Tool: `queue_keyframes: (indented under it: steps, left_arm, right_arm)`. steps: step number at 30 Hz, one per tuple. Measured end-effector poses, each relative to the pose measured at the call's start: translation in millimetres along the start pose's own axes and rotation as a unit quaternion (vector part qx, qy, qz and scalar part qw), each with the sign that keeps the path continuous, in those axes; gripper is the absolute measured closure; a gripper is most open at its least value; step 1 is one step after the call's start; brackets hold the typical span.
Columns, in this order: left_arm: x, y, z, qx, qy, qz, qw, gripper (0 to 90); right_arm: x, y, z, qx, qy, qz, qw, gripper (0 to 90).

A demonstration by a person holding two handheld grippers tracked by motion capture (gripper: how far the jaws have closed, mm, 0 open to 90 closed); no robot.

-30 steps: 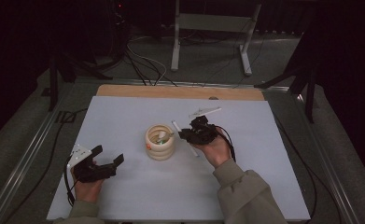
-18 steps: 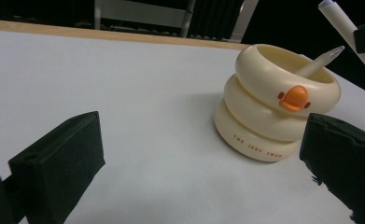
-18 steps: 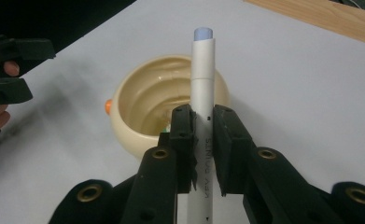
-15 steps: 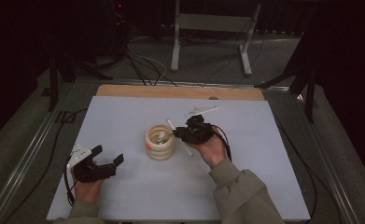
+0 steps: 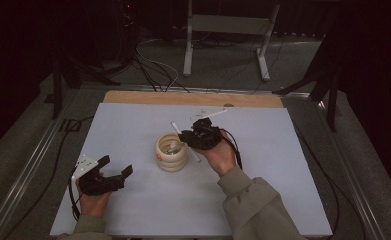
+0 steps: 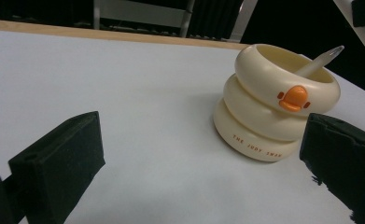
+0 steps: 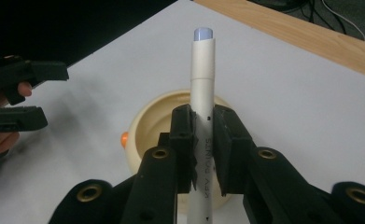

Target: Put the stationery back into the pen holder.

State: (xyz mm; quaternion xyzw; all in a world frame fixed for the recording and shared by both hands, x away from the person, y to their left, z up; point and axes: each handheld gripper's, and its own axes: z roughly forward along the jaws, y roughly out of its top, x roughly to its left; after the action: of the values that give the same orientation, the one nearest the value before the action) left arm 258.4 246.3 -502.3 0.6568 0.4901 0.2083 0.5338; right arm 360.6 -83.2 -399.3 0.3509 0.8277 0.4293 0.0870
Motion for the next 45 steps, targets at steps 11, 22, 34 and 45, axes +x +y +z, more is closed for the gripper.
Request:
queue_keyframes:
  steps: [11,22,34,45]
  left_arm:
    - [0.5,0.1,-0.1,-0.001,-0.001,-0.001,1.0,0.2]
    - [0.6,0.1,-0.4,-0.003,-0.001,-0.002,1.0,0.2]
    - [0.7,0.3,-0.9,-0.004,-0.001,-0.002,1.0,0.2]
    - [0.8,0.3,-0.9,-0.004,-0.002,-0.002,1.0,0.2]
  right_arm:
    - [4.4,12.0,7.7,-0.019,0.005,-0.004,0.9998,79.2]
    - [9.9,20.7,16.1,-0.037,0.011,0.0,0.9993,79.2]
    - [11.0,25.6,30.9,-0.052,0.02,-0.006,0.9984,79.1]
    - [4.8,29.1,39.9,-0.086,0.047,0.002,0.9952,79.2]
